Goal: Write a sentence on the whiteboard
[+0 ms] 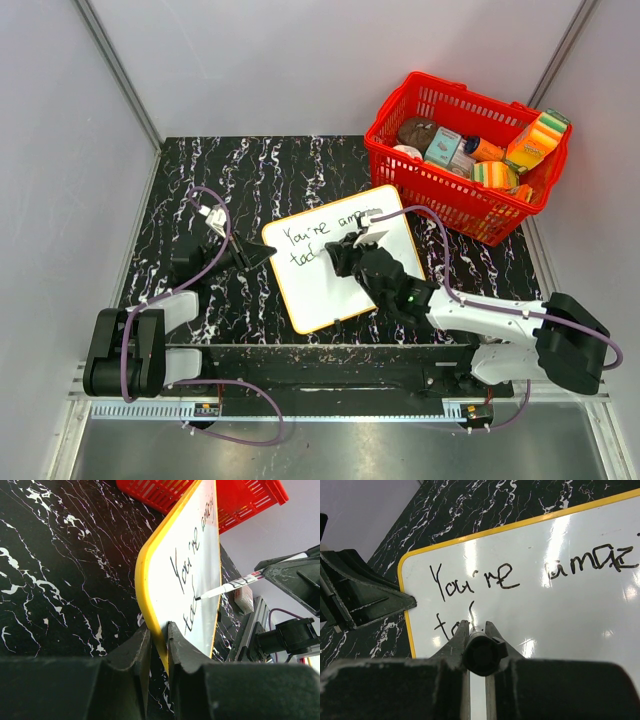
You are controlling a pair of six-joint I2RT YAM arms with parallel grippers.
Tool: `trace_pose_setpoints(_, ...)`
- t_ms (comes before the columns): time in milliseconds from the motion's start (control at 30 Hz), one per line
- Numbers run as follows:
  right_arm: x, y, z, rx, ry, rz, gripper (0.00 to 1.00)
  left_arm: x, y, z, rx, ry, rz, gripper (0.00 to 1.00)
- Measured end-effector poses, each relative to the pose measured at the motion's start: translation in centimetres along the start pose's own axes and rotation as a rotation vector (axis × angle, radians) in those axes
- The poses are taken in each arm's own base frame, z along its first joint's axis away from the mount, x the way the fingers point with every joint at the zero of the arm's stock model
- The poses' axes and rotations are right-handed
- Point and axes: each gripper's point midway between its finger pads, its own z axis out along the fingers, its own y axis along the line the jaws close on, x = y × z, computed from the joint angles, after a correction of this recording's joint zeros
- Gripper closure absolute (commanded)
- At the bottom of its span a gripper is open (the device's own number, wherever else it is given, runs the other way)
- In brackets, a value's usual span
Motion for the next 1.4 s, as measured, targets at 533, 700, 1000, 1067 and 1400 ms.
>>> trace_pose_setpoints(533,0.3,-0.4,-0.5,0.006,0.013,0.009,1.00,0.0,0.0,0.0,0.000,0.000,0.000,1.00)
trace_pose_setpoints(700,0.3,-0.8,-0.9,0.010,0.014,0.005,1.00,0.0,0.0,0.0,0.001,0.000,0.001,1.00)
trace_pose_setpoints(1000,-1.4,-1.1,-1.9,-0.003,-0.034,-0.001,1.00,0.0,0.0,0.0,0.001,0.000,0.001,1.00)
trace_pose_setpoints(1067,-1.4,-1.4,-1.8,0.006,-0.035,-0.005,1.00,0.0,0.0,0.0,0.001,0.000,0.001,1.00)
trace_pose_setpoints(1400,-1.5,-2.3,-1.0,0.035,-0.033,-0.012,1.00,0.0,0.0,0.0,0.001,0.000,0.001,1.00)
